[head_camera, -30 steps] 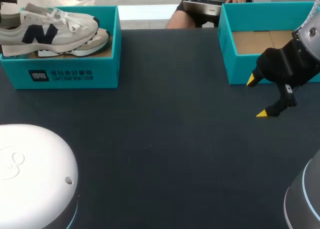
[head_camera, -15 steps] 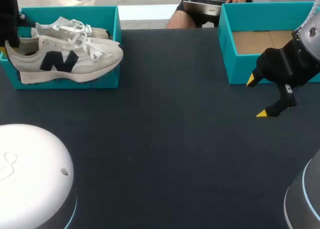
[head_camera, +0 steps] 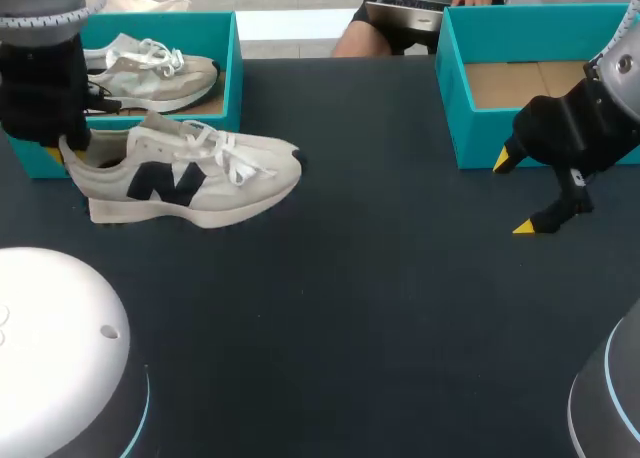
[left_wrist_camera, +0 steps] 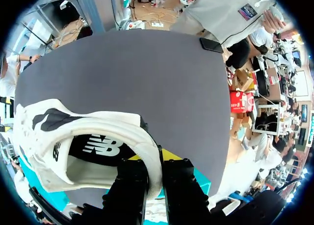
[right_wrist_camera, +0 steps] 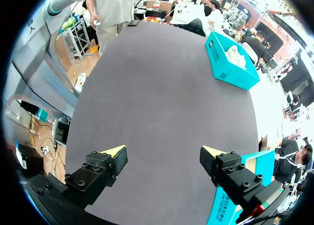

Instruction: Take the shoe out of the shoebox, open the shoe tongue, remove and reinsert the insole, then place the shoe into the shoebox

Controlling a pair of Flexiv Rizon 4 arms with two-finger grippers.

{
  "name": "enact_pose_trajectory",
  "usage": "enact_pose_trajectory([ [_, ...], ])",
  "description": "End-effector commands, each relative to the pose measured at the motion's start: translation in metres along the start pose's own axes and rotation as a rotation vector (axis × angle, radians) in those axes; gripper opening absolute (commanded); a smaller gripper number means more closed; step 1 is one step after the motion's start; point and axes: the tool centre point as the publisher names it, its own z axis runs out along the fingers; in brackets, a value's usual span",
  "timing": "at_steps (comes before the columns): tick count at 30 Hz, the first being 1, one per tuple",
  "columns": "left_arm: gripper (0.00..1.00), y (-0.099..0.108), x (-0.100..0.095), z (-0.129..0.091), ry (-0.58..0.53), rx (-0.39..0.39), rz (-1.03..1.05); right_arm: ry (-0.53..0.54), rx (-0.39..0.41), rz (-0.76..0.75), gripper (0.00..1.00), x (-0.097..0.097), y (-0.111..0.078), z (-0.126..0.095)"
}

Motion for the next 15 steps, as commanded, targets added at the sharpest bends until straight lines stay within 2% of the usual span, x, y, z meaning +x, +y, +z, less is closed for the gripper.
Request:
enact_pose_trajectory([
  [1,0.0,-0.004,0.002,-0.001,-0.004,-0.028,-0.002,0.001,0.001,0.0,1.0,-0.001,0.0,0.001],
  [11,0.0,-0.004,0.002,-0.001,-0.004,-0.028,-0.002,0.001,0.001,0.0,1.0,-0.001,0.0,0.001],
  [12,0.0,-0.005,0.001,-0.001,-0.016,-0.009,0.011,0.001,0.001,0.0,1.0,-0.001,0.0,0.001],
  [15,0.0,-0.011,-0.012,0.003,-0.016,0.0,-0.022,0.001,0.001,0.0,1.0,-0.001,0.0,0.001],
])
